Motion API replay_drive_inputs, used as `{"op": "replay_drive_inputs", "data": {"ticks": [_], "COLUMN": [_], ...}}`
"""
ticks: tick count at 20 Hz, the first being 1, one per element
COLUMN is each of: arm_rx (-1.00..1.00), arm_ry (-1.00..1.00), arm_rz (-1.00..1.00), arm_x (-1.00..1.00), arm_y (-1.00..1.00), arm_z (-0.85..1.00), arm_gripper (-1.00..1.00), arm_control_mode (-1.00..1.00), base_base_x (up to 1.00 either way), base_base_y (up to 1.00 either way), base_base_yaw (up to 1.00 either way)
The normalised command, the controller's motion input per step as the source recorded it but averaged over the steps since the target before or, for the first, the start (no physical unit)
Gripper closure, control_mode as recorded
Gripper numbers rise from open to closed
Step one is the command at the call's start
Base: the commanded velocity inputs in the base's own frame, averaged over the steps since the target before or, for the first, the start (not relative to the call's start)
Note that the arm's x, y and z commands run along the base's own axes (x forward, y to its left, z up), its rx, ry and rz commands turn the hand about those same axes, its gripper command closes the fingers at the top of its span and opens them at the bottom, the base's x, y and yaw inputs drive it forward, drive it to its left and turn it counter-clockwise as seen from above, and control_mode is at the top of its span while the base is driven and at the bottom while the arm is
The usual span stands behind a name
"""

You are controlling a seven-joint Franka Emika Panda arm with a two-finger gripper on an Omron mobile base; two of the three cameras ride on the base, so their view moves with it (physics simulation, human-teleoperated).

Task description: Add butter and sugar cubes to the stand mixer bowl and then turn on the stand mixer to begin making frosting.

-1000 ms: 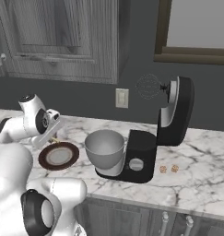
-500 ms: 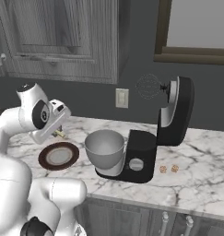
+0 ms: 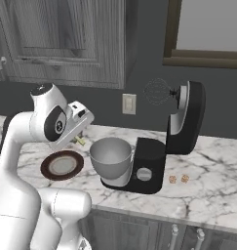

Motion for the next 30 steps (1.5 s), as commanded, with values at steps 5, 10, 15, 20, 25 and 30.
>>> {"op": "replay_drive_inputs", "data": {"ticks": [5, 10, 15, 20, 25, 30], "arm_rx": [0.13, 0.16, 0.03, -0.01, 0.00, 0.00], "arm_ry": [0.05, 0.10, 0.11, 0.05, 0.02, 0.00], "arm_rz": [-0.17, -0.15, -0.13, -0.08, -0.06, 0.00], "arm_x": [-0.02, 0.06, 0.12, 0.17, 0.12, 0.10], "arm_y": [-0.68, -0.60, -0.22, 0.00, 0.02, 0.05], "arm_z": [-0.01, -0.21, -0.36, -0.45, -0.38, -0.37], "arm_gripper": [1.00, 1.00, 1.00, 1.00, 1.00, 1.00], "arm_control_mode": [-1.00, -1.00, -1.00, -1.00, -1.00, -1.00], "base_base_x": [0.00, 0.00, 0.00, 0.00, 0.00, 0.00], "base_base_y": [0.00, 0.00, 0.00, 0.00, 0.00, 0.00], "base_base_yaw": [0.00, 0.00, 0.00, 0.00, 0.00, 0.00]}}
